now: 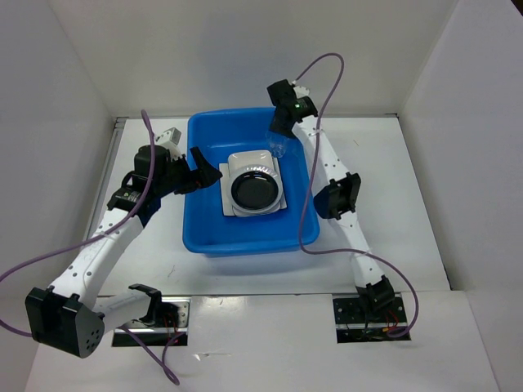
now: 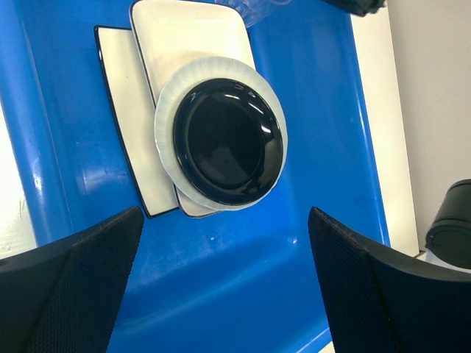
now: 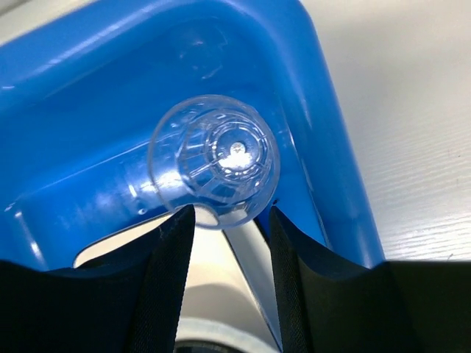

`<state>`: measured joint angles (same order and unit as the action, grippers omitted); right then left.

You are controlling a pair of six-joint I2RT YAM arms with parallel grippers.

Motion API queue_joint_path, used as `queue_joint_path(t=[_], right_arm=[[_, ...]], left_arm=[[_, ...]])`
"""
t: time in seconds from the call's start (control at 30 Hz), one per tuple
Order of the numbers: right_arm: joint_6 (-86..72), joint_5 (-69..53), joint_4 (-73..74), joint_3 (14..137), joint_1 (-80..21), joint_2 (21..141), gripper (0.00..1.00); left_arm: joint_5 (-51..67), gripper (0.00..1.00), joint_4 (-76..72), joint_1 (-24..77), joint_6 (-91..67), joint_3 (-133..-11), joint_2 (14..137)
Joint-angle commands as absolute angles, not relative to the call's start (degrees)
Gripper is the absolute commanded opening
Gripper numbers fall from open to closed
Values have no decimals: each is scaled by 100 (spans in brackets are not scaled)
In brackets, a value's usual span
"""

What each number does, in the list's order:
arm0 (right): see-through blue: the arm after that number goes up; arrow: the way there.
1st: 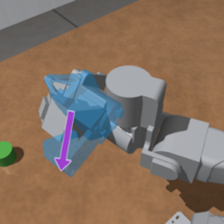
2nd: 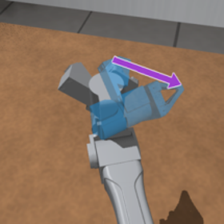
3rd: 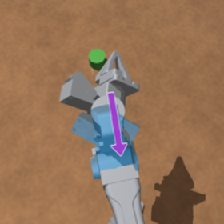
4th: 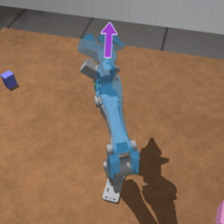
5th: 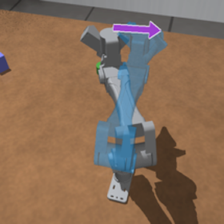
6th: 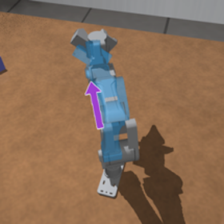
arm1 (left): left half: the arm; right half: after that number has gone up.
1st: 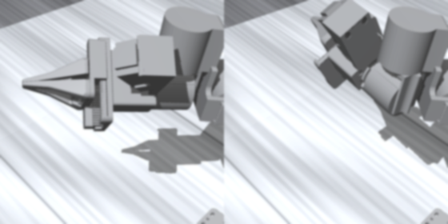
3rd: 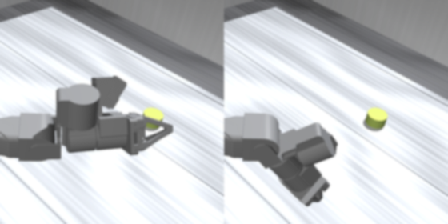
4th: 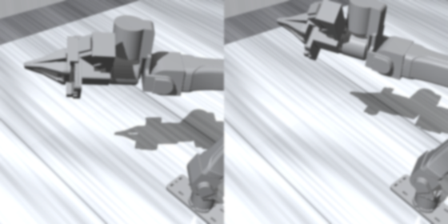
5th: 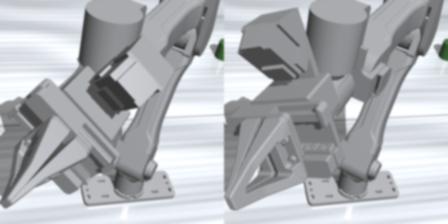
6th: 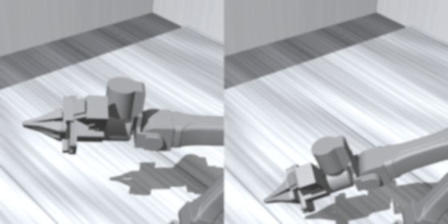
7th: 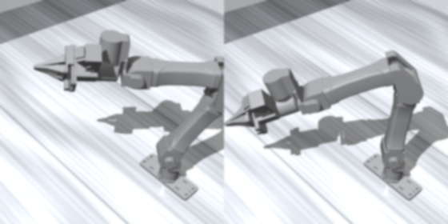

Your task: Place the mixed dishes into the plastic bin

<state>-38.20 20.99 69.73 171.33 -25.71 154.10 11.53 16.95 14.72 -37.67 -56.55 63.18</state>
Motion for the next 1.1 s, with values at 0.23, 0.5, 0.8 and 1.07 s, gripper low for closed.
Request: queue_joint_path(t=[0.23,0.5,0.8,1.07], right_arm=[[-3349,2223,7242,16789,-2891,13170,55],[-3251,2190,4855,11210,-3095,9663,67],[-3744,1001,2313,6711,-2566,6289,76],[-4279,1538,2145,4713,-2013,4370,97]], left_arm=[[1151,99,1512,1485,-3735,-5547,6346],[1204,99,1397,1327,-3788,-5256,6240],[722,99,1598,1213,-3569,-5194,6047],[-280,99,1907,1213,-3296,-5248,5344]])
